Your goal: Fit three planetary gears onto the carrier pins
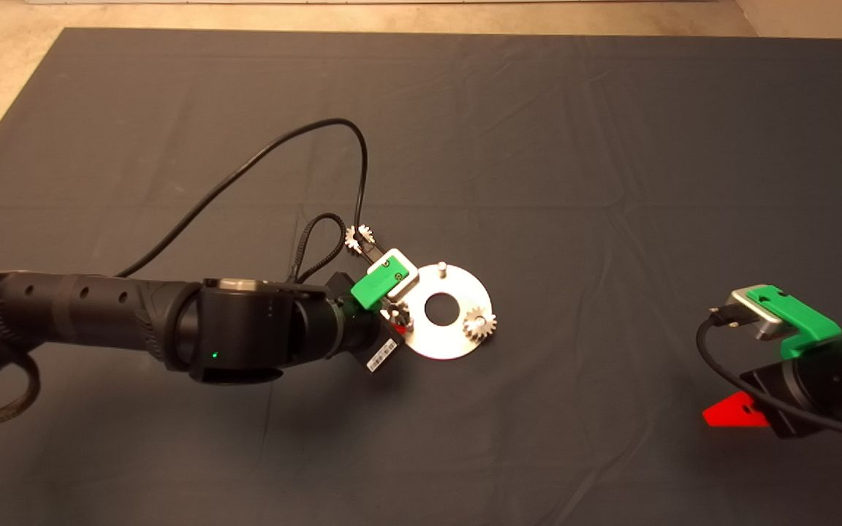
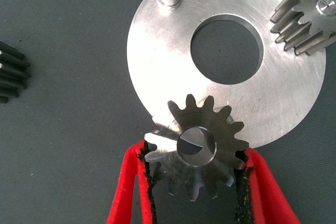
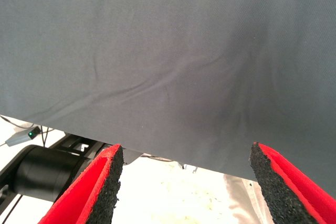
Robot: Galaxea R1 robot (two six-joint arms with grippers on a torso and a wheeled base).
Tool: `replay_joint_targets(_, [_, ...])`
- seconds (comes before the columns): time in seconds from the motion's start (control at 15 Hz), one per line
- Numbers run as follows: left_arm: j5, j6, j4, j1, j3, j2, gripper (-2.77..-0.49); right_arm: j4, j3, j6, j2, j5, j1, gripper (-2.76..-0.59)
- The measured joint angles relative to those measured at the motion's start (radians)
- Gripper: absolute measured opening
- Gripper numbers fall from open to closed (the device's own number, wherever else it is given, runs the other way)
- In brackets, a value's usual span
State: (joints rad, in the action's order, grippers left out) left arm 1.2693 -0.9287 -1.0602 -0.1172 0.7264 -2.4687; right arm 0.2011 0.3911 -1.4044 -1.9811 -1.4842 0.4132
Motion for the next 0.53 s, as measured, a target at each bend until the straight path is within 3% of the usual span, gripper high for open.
replay_joint_targets(0.53, [0.003, -0.032, 0.002, 0.001, -0.002, -0.016, -2.66, 0.0, 0.0, 0.0, 0.0, 0.0, 0.0, -1.58])
